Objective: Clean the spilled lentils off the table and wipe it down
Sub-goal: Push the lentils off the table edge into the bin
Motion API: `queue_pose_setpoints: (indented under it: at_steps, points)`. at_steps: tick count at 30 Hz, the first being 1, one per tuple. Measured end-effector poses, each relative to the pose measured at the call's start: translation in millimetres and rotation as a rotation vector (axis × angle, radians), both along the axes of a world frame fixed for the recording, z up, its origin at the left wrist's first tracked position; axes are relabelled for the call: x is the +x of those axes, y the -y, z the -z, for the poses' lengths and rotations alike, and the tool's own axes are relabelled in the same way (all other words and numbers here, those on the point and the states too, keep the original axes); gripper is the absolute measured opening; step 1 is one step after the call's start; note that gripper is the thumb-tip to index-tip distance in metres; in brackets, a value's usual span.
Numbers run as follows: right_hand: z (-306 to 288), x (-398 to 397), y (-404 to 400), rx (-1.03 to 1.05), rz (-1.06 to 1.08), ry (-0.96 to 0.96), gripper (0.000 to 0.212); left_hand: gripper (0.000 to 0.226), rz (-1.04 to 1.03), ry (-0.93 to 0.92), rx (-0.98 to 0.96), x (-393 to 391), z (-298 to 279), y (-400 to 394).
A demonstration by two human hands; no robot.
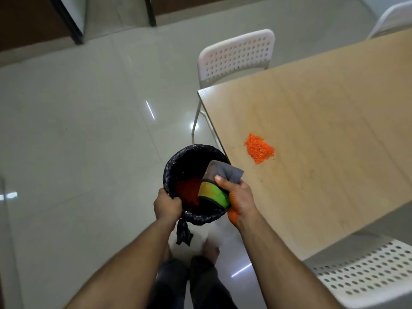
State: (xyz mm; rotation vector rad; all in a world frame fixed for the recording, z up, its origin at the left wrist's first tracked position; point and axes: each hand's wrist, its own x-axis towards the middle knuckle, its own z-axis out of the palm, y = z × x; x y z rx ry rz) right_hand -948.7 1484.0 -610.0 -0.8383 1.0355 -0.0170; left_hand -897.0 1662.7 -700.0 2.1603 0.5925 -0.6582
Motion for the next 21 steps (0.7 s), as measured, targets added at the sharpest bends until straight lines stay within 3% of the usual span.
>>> queue_pose_setpoints:
  at_steps: [7, 15, 21]
  points:
    - [-34, -1, 51, -0.136, 0.048, 0.012, 0.034, 0.028, -0.038, 0.017, -0.038, 1, -34, 26]
    - [-45, -15, 126, -0.491, -0.07, -0.063, 0.033, 0.025, -0.056, 0.027, -0.054, -8, -54, 47]
    - [-48, -15, 171, -0.979, -0.256, -0.231, 0.035, 0.024, -0.079, 0.02, -0.048, -11, -58, 57]
